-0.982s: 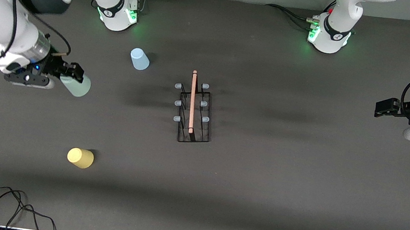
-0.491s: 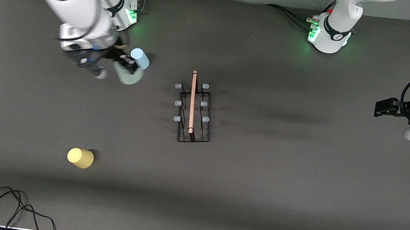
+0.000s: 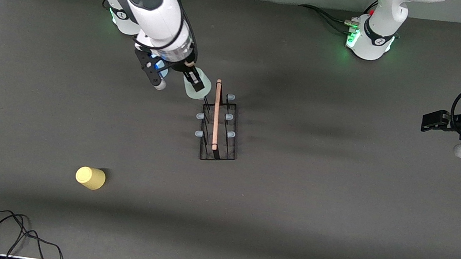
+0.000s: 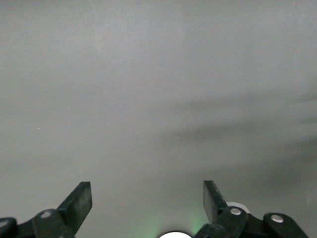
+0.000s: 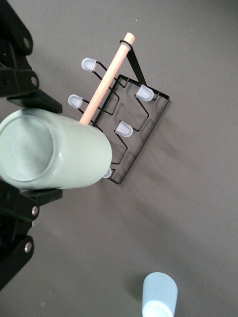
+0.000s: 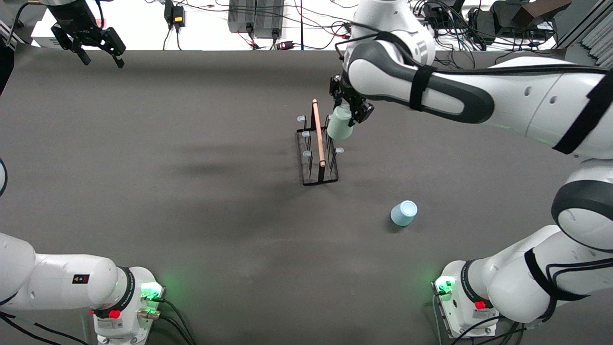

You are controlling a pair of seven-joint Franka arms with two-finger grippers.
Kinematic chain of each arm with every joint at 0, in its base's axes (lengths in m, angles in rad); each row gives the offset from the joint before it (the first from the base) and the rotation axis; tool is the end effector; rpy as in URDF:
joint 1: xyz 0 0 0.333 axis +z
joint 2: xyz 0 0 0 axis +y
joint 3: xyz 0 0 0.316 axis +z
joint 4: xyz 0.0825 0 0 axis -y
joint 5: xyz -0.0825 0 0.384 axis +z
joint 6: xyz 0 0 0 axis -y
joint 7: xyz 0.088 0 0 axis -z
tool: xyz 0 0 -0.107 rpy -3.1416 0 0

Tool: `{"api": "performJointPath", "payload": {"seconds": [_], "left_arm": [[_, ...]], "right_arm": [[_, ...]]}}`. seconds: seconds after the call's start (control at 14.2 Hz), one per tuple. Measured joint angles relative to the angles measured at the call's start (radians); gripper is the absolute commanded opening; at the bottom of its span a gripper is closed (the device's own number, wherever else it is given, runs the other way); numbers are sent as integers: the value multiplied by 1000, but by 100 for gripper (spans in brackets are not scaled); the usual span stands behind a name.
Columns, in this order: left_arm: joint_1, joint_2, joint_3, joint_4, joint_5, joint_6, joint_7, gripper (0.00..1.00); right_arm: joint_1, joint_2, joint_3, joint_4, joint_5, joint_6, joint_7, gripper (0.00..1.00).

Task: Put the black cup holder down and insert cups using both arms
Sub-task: 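Carry the mint green cup with the right gripper over the rack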

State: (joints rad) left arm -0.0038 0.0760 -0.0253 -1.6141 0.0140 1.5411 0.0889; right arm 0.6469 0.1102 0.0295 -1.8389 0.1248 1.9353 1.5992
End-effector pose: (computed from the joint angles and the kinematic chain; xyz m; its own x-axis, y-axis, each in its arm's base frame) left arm 0.5683 -0.0145 0.5592 0.9819 -0.1172 -0.1489 -0.1183 -0.9930 0.0013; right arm 0.4557 0.3761 0.4652 0.5617 -0.8188 -0.1184 -0.8231 -0.5676 0.0198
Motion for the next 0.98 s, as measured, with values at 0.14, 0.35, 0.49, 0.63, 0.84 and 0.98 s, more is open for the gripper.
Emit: {"api": "performJointPath", "payload": {"seconds": [0.14,0.35,0.49,0.63,0.84,0.98], "left_arm": [[0,0,1,0,0,0,0,100],[0,0,1,0,0,0,0,100],[0,0,2,0,0,0,0,100],[1,0,2,0,0,0,0,100],[1,0,2,0,0,0,0,100],[1,0,2,0,0,0,0,100]], "right_arm": [[0,16,-6,-15,0,33,2,26],[1,30,-8,-87,0,118,2,26],[5,34,-7,-139,0,177,2,26],[15,41,-7,-178,0,219,2,26],[31,72,-7,-216,0,283,5,26],[39,108,-7,-225,1,320,6,49]]}}
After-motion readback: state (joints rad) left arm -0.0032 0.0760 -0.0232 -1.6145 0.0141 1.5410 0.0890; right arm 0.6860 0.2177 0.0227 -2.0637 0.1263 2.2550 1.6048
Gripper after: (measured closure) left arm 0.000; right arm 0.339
